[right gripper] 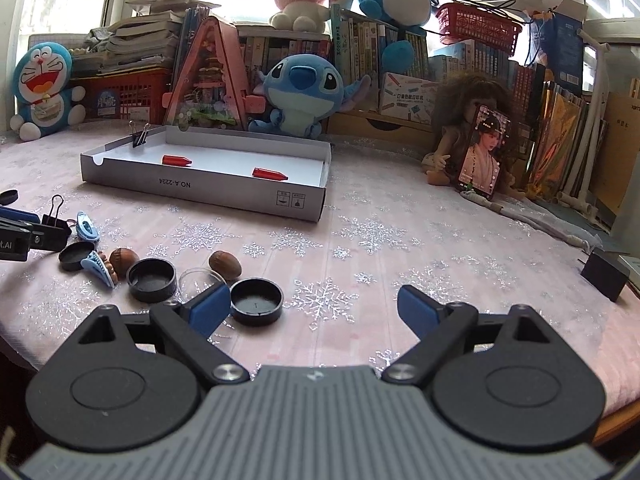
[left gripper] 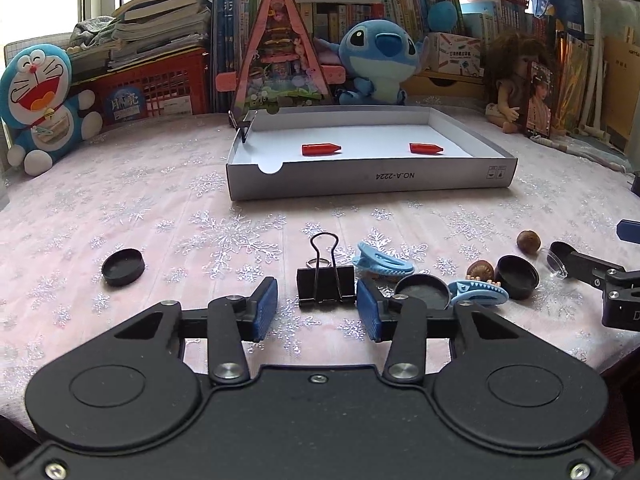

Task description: Organize rigid objects

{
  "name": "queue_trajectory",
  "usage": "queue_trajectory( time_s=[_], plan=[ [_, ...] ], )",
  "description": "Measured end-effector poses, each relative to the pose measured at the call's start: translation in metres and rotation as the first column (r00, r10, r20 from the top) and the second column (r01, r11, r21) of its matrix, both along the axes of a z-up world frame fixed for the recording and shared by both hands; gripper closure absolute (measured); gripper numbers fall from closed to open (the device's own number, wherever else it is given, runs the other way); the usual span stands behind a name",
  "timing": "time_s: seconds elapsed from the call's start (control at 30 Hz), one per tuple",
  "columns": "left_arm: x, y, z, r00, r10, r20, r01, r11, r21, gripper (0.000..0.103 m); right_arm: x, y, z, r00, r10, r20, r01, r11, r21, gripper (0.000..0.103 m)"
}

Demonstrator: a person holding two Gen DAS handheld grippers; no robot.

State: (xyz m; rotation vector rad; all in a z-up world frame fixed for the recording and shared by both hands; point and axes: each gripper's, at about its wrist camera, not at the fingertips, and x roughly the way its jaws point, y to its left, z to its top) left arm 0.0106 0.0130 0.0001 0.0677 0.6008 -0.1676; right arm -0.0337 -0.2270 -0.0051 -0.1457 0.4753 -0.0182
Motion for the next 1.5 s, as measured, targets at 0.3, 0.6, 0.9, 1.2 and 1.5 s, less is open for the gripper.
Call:
queue_trajectory(
  time_s=[0.3, 0.6, 0.9, 1.2, 1.5],
  plan=[
    [0.002, 0.002, 0.000, 1.000, 0.004, 0.003, -0.004, 1.000, -0.001, 0.061, 0.000, 0.001, 0.002, 1.000, -0.010, 0.026, 0.010, 1.000, 0.008, 0.008],
    [0.005, -0.003, 0.000, 1.000, -0.010, 0.011, 0.010, 1.000, 0.009, 0.061, -0.002, -0.002, -0.003, 1.000, -0.013, -0.008, 0.013, 1.000, -0.028, 0.008],
    [0.008, -0.006, -0.001, 1.000, -0.019, 0.008, 0.019, 1.000, 0.011, 0.061, 0.007, 0.009, -0.008, 1.000, 0.023, -0.021, -0.023, 0.999, -0.024, 0.010],
    [0.011, -0.007, -0.002, 1.000, -0.022, 0.005, 0.022, 1.000, 0.014, 0.060, 0.009, 0.014, -0.008, 0.997, 0.071, -0.033, -0.070, 0.997, 0.025, 0.040],
    [0.011, -0.007, 0.001, 1.000, -0.032, -0.002, 0.032, 1.000, 0.001, 0.074, 0.011, 0.019, -0.003, 0.995, 0.093, -0.030, -0.091, 0.994, 0.067, 0.065]
  ],
)
